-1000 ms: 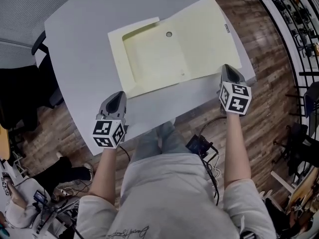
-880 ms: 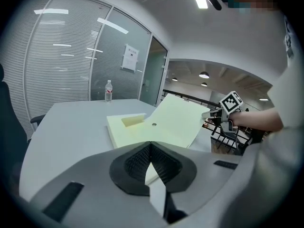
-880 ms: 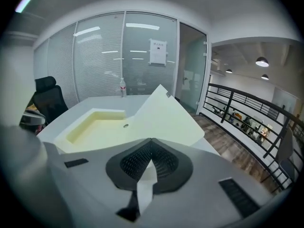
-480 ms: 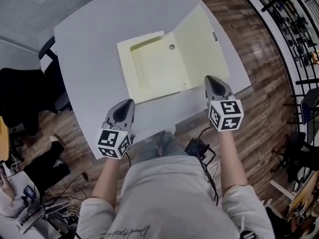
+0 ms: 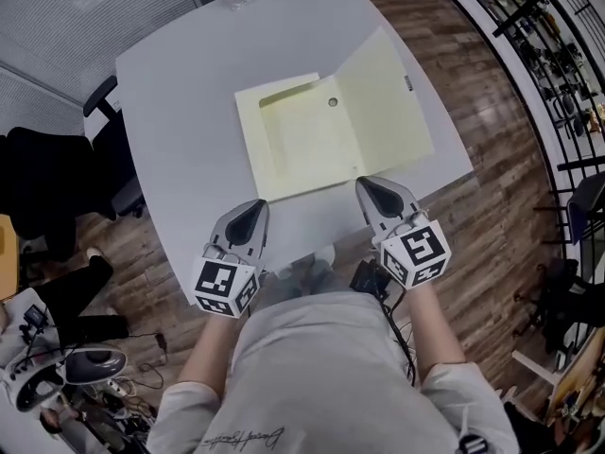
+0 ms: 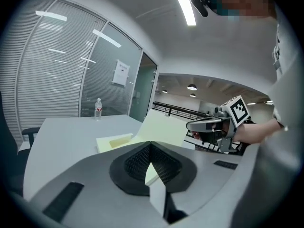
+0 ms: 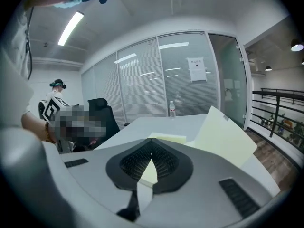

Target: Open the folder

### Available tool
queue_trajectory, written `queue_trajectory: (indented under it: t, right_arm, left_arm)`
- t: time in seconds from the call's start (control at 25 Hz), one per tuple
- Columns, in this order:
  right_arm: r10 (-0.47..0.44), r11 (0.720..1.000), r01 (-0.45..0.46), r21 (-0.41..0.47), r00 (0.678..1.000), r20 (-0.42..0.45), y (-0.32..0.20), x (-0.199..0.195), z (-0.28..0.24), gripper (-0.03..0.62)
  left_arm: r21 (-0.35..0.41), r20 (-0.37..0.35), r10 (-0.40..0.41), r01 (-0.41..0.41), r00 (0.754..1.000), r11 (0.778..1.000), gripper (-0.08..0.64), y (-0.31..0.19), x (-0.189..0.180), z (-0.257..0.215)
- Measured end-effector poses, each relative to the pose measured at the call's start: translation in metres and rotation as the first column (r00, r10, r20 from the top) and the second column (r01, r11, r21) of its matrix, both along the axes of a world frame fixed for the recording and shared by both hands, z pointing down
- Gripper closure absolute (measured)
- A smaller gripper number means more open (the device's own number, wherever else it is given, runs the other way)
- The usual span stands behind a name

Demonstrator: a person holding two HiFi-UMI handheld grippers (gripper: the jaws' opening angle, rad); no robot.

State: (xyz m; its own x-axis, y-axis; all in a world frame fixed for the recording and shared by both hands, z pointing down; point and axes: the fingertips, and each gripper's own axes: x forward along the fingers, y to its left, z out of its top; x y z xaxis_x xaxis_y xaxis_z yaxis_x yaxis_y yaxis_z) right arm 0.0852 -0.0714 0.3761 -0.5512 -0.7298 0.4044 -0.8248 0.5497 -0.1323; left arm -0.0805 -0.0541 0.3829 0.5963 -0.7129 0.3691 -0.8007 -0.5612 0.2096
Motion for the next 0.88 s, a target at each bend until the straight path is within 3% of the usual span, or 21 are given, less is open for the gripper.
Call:
queue_trajectory:
  t: [0.28,0.88]
  right_arm:
    - [-0.015,1.0,0.016,-0.012,0.997,0.07,0.017,-0.026,-0.014,0.571]
    - [-0.04,0.998,0.045,-0.047,0.993,0.109,0.032,-0.072,-0.023,0.571]
  left_arm:
    - [0.061,-0.015,-0.02,0.021,1.0,0.998,0.551,0.007,0.005,-0.025]
    - [0.061,-0.016,-0.014,0.015,1.0,0.998,0.551,0.017,0.012,-0.035]
